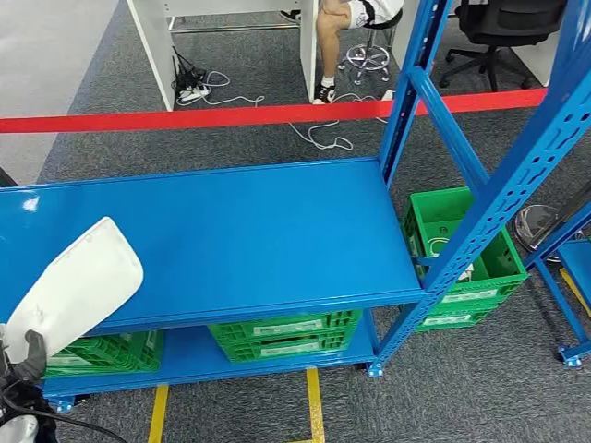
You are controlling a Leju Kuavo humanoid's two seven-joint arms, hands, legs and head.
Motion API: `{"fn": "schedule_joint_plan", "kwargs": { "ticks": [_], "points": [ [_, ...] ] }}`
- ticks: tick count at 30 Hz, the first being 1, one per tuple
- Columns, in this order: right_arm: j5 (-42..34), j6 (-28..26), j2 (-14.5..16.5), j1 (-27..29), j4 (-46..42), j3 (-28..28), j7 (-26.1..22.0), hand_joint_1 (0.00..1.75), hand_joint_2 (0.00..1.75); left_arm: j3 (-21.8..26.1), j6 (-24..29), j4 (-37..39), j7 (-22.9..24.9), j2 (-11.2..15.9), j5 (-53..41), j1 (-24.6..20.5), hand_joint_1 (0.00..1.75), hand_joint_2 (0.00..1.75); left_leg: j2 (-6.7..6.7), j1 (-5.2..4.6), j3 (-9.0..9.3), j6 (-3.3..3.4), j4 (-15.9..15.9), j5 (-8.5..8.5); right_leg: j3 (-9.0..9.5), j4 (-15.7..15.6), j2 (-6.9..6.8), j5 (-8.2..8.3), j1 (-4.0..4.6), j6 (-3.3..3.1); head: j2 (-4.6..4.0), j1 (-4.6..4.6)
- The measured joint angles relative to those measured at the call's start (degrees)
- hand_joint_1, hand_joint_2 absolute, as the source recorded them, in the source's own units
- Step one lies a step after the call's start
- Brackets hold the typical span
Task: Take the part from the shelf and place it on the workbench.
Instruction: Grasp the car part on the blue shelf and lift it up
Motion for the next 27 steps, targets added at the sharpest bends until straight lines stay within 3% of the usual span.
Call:
{"fn": "schedule_joint_plan", "kwargs": {
  "ticks": [9,15,23,27],
  "points": [
    [0.1,0.2,0.0,0.1,0.0,0.0,-0.2,0.00,1.75,-2.7,0.1,-2.4,-0.2,-0.9,1.8,1.1,1.75,1.75,0.01,0.00,-0.02,0.00,0.0,-0.01,-0.05,0.0,0.03,0.00,0.00,0.00,0.00,-0.01],
    [0.2,0.9,0.0,0.1,0.0,0.0,-0.2,0.00,1.75,-6.4,3.7,-8.6,-5.8,-1.9,0.0,2.9,1.75,1.75,0.01,0.00,-0.04,0.00,0.0,-0.02,-0.06,0.0,0.03,0.00,0.00,0.00,0.00,-0.01],
    [0.2,1.1,0.0,0.3,0.0,0.0,-0.2,0.00,1.75,-9.5,5.0,-14.4,-7.3,-2.9,-0.6,4.0,1.75,1.75,0.02,0.00,-0.04,0.00,0.0,-0.02,-0.07,0.0,0.04,0.00,0.00,0.00,0.00,-0.01],
    [0.2,1.2,0.0,0.3,0.0,0.0,-0.3,0.00,1.75,-11.1,7.1,-17.5,-10.8,-3.2,-2.1,5.0,1.75,1.75,0.02,0.01,-0.04,0.00,0.0,-0.02,-0.08,0.0,0.04,0.00,0.01,0.00,0.00,-0.01]
  ]
}}
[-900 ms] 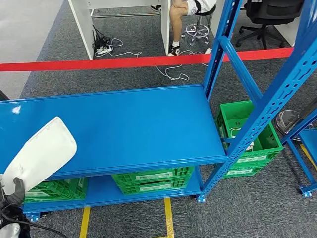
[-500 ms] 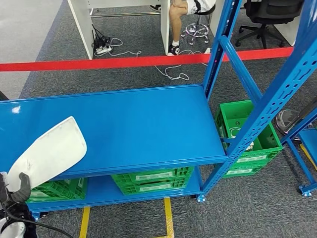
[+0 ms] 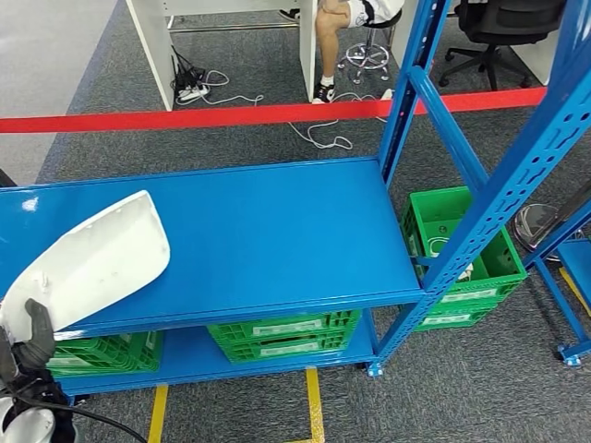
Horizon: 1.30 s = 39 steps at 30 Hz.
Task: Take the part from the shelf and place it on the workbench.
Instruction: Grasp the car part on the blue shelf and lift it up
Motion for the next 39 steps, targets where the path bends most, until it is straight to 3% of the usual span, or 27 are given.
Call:
{"fn": "schedule_joint_plan", "kwargs": {
  "ticks": [8,12,15,17,24,39],
  "points": [
    [0.2,0.1,0.0,0.1,0.0,0.0,-0.2,0.00,1.75,-3.3,4.0,-9.2,-6.5,-0.4,-1.9,2.1,1.75,1.75,0.00,-0.01,-0.01,0.00,0.0,-0.01,0.01,0.0,-0.01,0.00,-0.01,0.00,0.00,0.01],
    [-1.2,1.1,0.0,-1.4,0.0,-0.1,0.2,0.00,1.75,-4.7,3.5,-12.4,-8.2,-0.1,-2.0,2.3,1.75,1.75,0.03,-0.01,-0.12,0.00,0.0,0.04,-0.06,0.0,0.04,0.09,-0.02,0.00,0.00,-0.01],
    [-5.1,0.7,-0.7,-7.9,0.0,-1.2,7.9,0.00,1.75,-8.3,1.4,-11.2,-8.4,1.1,-1.9,-2.6,1.75,1.75,0.12,-0.04,-0.61,0.03,0.0,0.49,-0.65,0.0,0.12,0.60,-0.07,0.09,0.00,-0.01],
    [-6.4,1.1,-1.3,-11.9,0.0,-1.7,10.1,0.00,1.75,-11.9,0.8,-9.9,-9.1,2.4,-1.0,-5.9,1.75,1.75,0.14,-0.09,-0.75,0.08,0.0,0.69,-0.80,0.0,0.12,0.80,-0.14,0.14,0.00,0.00],
    [-7.7,1.4,-2.2,-13.9,0.0,-2.0,9.7,0.00,1.75,-17.2,-2.8,-8.5,-9.3,5.3,4.2,-7.4,1.75,1.75,0.11,-0.11,-0.75,0.11,0.0,0.79,-0.79,0.0,0.13,0.88,-0.15,0.10,0.00,-0.01],
    [-7.9,-0.6,-2.3,-15.7,0.0,-2.0,9.7,0.00,1.75,-21.1,-3.5,-6.2,-10.6,6.5,2.0,-7.4,1.75,1.75,0.12,-0.12,-0.88,0.11,0.0,0.79,-0.88,0.0,0.09,0.88,-0.15,0.10,0.00,0.01]
  ]
}}
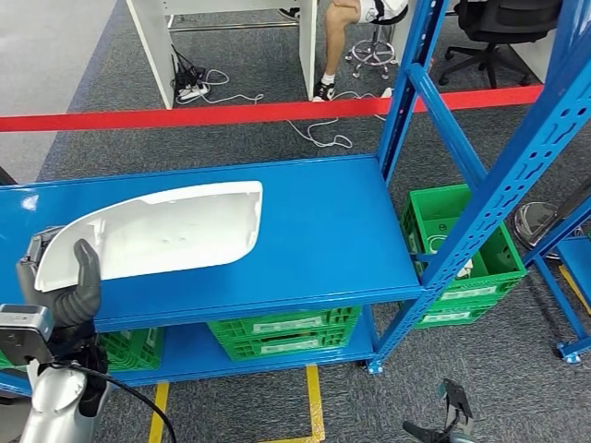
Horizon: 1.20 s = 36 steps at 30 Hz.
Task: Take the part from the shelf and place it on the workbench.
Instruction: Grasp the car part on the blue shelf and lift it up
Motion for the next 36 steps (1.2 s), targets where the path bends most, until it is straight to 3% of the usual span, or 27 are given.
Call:
{"fn": "schedule_joint_plan", "kwargs": {
  "ticks": [5,13,21,26,29,31,34,35,36],
  "points": [
    [-0.8,-0.8,0.0,-0.6,0.0,0.0,1.7,0.00,1.75,0.0,1.4,0.9,-0.6,-0.1,0.7,-0.7,1.75,1.75,0.00,0.00,0.00,0.00,0.0,0.00,-0.02,0.0,0.01,0.00,0.00,0.00,0.00,0.00],
    [-0.9,-0.4,-0.9,-0.5,0.0,0.0,11.8,0.00,1.75,0.6,2.8,2.0,-1.3,-0.2,2.7,-2.7,1.75,1.75,0.00,0.00,-0.03,0.00,0.0,0.00,-0.05,0.0,0.02,0.00,0.00,0.00,0.00,0.00],
    [-0.9,-0.3,-1.6,-0.3,0.0,-0.2,16.0,0.00,1.75,1.7,4.3,2.2,-3.0,-0.9,3.6,-3.8,1.75,1.75,0.00,-0.26,-0.08,0.17,0.1,-0.08,-0.07,0.0,0.00,0.06,-0.28,0.11,0.00,-0.01],
    [-1.1,-0.3,-1.6,-0.6,0.0,-0.3,16.3,0.00,1.75,2.0,4.9,2.2,-3.5,-1.3,3.6,-4.2,1.75,1.75,-0.01,-0.66,-0.18,0.70,0.3,-0.18,-0.08,-0.1,0.01,0.15,-0.70,0.56,0.00,-0.01],
    [-1.1,-0.3,-1.6,-0.7,0.0,-0.4,16.2,0.00,1.75,2.0,5.3,2.1,-3.9,-1.5,3.6,-4.3,1.75,1.75,0.06,-0.60,-0.18,1.31,-0.1,0.25,-0.19,-0.3,0.00,0.31,-0.81,1.14,0.00,-0.04],
    [-1.1,-0.3,-1.6,-0.8,0.0,-0.4,15.9,0.00,1.75,2.0,5.6,1.8,-4.2,-1.7,3.6,-4.4,1.75,1.75,0.20,-0.10,-0.02,1.73,-0.7,0.80,-1.34,1.8,-0.12,-1.11,-0.71,1.67,0.00,0.19],
    [-1.1,-0.3,-1.7,-0.6,0.0,-0.4,15.5,0.00,1.75,2.2,6.1,1.5,-4.6,-2.2,3.6,-4.3,1.75,1.75,0.29,0.35,-0.01,1.86,-1.0,0.99,-6.15,12.2,-0.28,-5.83,-1.01,2.56,0.00,0.45],
    [-1.1,-0.3,-1.7,-0.5,0.0,-0.4,15.4,0.00,1.75,2.2,6.2,1.5,-4.6,-2.3,3.6,-4.2,1.75,1.75,0.29,0.48,0.00,1.78,-0.9,0.96,-7.44,14.8,-0.31,-6.43,-1.18,2.83,0.00,0.43],
    [-1.1,-0.3,-1.7,-0.4,0.0,-0.4,15.3,0.00,1.75,2.3,6.3,1.5,-4.7,-2.4,3.6,-4.2,1.75,1.75,0.26,0.68,0.03,1.62,-0.9,0.90,-7.80,15.3,-0.33,-5.96,-1.35,3.09,0.00,0.45]
  ]
}}
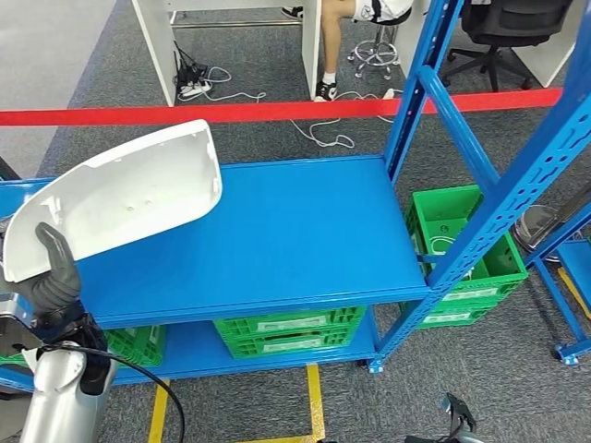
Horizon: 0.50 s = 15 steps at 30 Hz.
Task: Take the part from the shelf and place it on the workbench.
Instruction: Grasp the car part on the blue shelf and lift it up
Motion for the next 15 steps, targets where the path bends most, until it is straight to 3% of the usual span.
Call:
{"fn": "schedule_joint_plan", "kwargs": {
  "ticks": [1,2,4,6,8,10,11,13,14,15],
  "points": [
    [0.0,0.0,0.0,0.0,0.0,0.0,0.0,0.00,1.75,0.0,0.2,0.0,-0.2,-0.1,-0.1,0.1,1.75,1.75,-0.04,0.26,0.07,-0.28,0.1,-0.11,0.75,-1.7,-0.03,1.52,-0.20,0.29,0.00,-0.01],
    [0.0,0.0,0.0,0.1,0.0,0.0,-0.1,0.00,1.75,0.1,0.6,-0.1,-0.5,-0.2,-0.3,0.1,1.75,1.75,-0.09,0.59,0.18,-0.69,0.3,-0.30,2.49,-5.4,-0.10,3.71,-0.46,0.64,0.00,-0.02],
    [0.0,0.0,0.1,0.0,0.1,0.0,-0.4,0.00,1.75,0.2,1.5,-0.4,-1.1,-0.3,-0.8,0.1,1.75,1.75,-0.18,0.92,0.15,-1.78,0.8,-0.69,5.99,-12.3,0.03,6.06,-0.60,1.17,0.00,0.27],
    [0.0,-0.2,0.1,-0.1,0.1,0.0,-0.9,0.00,1.75,0.2,2.3,-0.8,-1.5,-0.3,-1.1,0.2,1.75,1.75,-0.28,0.85,-0.13,-2.77,0.9,-0.63,7.06,-14.4,0.32,5.88,-0.38,0.31,0.00,0.43],
    [0.0,-0.7,0.1,-0.2,0.2,0.0,-1.4,0.00,1.75,0.3,2.8,-1.2,-1.6,-0.3,-1.3,0.2,1.75,1.75,-0.30,0.96,-0.25,-3.46,0.7,-0.37,6.85,-14.4,0.43,5.98,-0.22,-1.39,0.00,0.20],
    [0.0,-0.9,0.1,-0.3,0.2,0.0,-1.7,0.00,1.75,0.4,3.0,-1.4,-1.6,-0.3,-1.4,0.2,1.75,1.75,-0.20,1.07,-0.92,-3.70,2.1,-1.67,6.87,-14.9,0.44,6.35,-0.11,-2.59,0.00,0.02],
    [0.0,-0.9,0.1,-0.4,0.2,0.0,-1.8,0.00,1.75,0.4,3.1,-1.5,-1.6,-0.3,-1.4,0.2,1.75,1.75,-0.16,0.96,-2.06,-3.64,4.6,-3.28,6.88,-15.2,0.42,6.58,-0.11,-3.02,0.00,-0.15],
    [0.0,-0.9,0.1,-0.6,0.2,0.0,-2.1,0.00,1.75,0.7,3.2,-1.6,-1.6,-0.3,-1.4,0.2,1.75,1.75,-0.15,0.52,-5.73,-3.35,12.6,-7.25,6.62,-15.3,0.33,6.85,0.07,-3.49,0.00,-0.46],
    [0.0,-0.9,0.1,-0.6,0.2,0.0,-2.2,0.00,1.75,0.7,3.2,-1.6,-1.6,-0.3,-1.4,0.3,1.75,1.75,-0.15,0.35,-7.27,-3.21,15.9,-8.43,6.48,-15.3,0.28,6.93,0.19,-3.59,0.00,-0.57],
    [0.0,-0.8,0.1,-0.6,0.2,0.0,-2.3,0.00,1.75,0.8,3.3,-1.6,-1.6,-0.3,-1.4,0.3,1.75,1.75,-0.15,0.21,-8.00,-3.02,17.5,-8.57,6.36,-15.3,0.25,7.03,0.30,-3.65,0.00,-0.61]
  ]
}}
